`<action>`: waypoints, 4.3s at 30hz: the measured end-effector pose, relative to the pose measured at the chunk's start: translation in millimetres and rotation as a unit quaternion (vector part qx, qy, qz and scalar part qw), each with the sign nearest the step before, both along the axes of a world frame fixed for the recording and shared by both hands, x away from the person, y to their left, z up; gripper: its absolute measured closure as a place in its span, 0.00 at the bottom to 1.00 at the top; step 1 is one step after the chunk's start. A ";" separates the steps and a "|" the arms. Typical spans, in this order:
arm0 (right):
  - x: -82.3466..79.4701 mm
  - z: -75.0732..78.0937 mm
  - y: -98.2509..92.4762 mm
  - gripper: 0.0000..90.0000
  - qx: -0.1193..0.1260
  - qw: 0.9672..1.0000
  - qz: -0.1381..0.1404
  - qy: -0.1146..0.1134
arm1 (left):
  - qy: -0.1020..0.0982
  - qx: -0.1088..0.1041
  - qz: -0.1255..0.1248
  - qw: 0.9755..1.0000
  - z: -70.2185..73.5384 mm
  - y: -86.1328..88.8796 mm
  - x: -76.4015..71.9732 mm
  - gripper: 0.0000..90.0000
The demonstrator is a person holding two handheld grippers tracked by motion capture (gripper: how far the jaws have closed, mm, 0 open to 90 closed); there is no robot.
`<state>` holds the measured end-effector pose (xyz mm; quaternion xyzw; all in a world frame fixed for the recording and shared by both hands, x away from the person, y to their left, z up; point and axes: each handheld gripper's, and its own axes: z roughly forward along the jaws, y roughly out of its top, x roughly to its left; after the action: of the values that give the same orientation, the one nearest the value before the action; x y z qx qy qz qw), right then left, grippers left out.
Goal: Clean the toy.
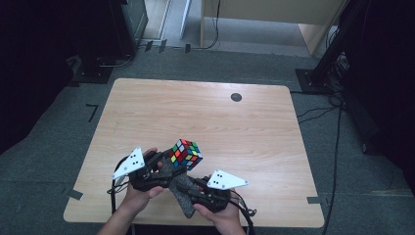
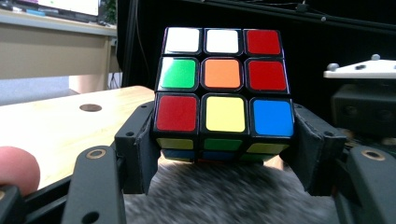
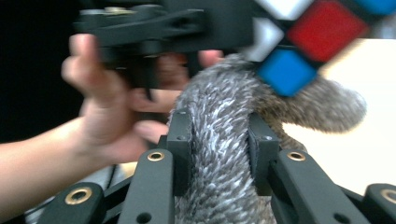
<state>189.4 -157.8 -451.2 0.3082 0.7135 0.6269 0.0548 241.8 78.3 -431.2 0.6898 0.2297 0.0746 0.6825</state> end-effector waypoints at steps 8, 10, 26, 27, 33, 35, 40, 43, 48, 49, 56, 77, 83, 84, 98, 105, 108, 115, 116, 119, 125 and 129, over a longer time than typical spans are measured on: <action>17.4 -6.3 -31.7 0.77 -0.020 0.994 -0.103 0.019 | 0.001 -0.005 0.017 1.000 1.0 10.5 5.1 0.38; 21.3 -7.7 -39.9 0.77 -0.026 0.991 -0.132 0.025 | 0.002 -0.006 0.019 1.000 1.1 12.5 6.2 0.38; 39.3 -20.8 -57.9 0.34 -0.129 0.973 -0.189 -0.017 | 0.032 0.016 0.036 0.999 -5.8 16.0 16.2 0.38; 38.0 -18.9 -57.0 0.31 -0.125 0.975 -0.183 -0.029 | 0.035 0.016 0.034 0.999 -6.2 15.2 16.3 0.38; 20.8 -6.1 -37.0 0.25 -0.127 0.973 -0.142 -0.127 | 0.049 0.019 0.022 0.998 -6.5 6.8 14.3 0.38; 15.2 -4.1 -30.2 0.25 -0.129 0.971 -0.135 -0.149 | 0.056 0.020 0.017 0.998 -6.2 3.7 13.4 0.38; 7.9 -2.3 -19.7 0.24 -0.140 0.963 -0.134 -0.190 | 0.082 0.025 0.011 0.996 -6.2 -6.1 11.5 0.38; 6.0 -3.7 -15.6 0.21 -0.156 0.955 -0.142 -0.207 | 0.092 0.032 0.009 0.995 -6.8 -11.4 10.3 0.38; 3.6 -4.9 -12.2 0.27 -0.171 0.943 -0.163 -0.233 | 0.102 0.050 0.006 0.994 -8.6 -19.3 8.0 0.38; 2.7 -4.8 -11.6 0.29 -0.177 0.940 -0.165 -0.241 | 0.105 0.051 0.006 0.993 -8.7 -20.1 8.3 0.38; 1.2 -8.1 -8.6 0.33 -0.200 0.927 -0.166 -0.270 | 0.129 0.054 0.004 0.990 -9.8 -20.4 11.0 0.38; 2.0 -7.6 -10.3 0.38 -0.214 0.931 -0.135 -0.263 | 0.138 0.077 -0.011 0.987 -10.3 -20.5 14.2 0.38; -0.1 -3.3 -9.5 0.39 -0.219 0.930 -0.135 -0.262 | 0.136 0.054 -0.023 0.989 -10.6 -17.2 15.8 0.36; 0.1 -3.1 -9.7 0.39 -0.217 0.932 -0.133 -0.259 | 0.136 0.052 -0.026 0.989 -9.8 -16.0 16.4 0.35; 19.3 -3.8 -29.9 0.39 -0.181 0.962 -0.142 -0.150 | 0.107 0.021 0.021 0.994 -3.9 26.2 32.7 0.23; 22.9 -0.4 -38.2 0.39 -0.151 0.970 -0.150 -0.115 | 0.047 0.100 0.038 0.993 -9.4 14.5 25.8 0.23; 25.5 1.5 -44.2 0.39 -0.131 0.975 -0.154 -0.091 | 0.015 0.140 0.033 0.989 -13.9 6.1 20.8 0.23; 28.2 9.0 -54.5 0.39 -0.072 0.987 -0.143 -0.033 | -0.064 0.220 0.024 0.973 -22.8 -13.3 6.4 0.23; 28.5 9.4 -54.6 0.39 -0.067 0.988 -0.140 -0.027 | -0.072 0.226 0.024 0.971 -23.8 -15.9 4.4 0.23; 28.2 10.1 -52.7 0.39 -0.056 0.991 -0.124 -0.007 | -0.094 0.239 0.024 0.966 -25.3 -21.9 -0.4 0.23; 25.7 13.6 -47.3 0.39 -0.037 0.995 -0.093 0.025 | -0.140 0.270 0.031 0.952 -29.3 -30.9 -8.8 0.22; 25.8 13.1 -44.1 0.39 -0.034 0.996 -0.077 0.042 | -0.169 0.286 0.037 0.942 -29.2 -34.7 -13.9 0.22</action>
<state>215.2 -201.9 -438.1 0.3861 0.7100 0.5830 0.0833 227.8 43.6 -460.3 0.8244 0.1053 0.2777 0.4818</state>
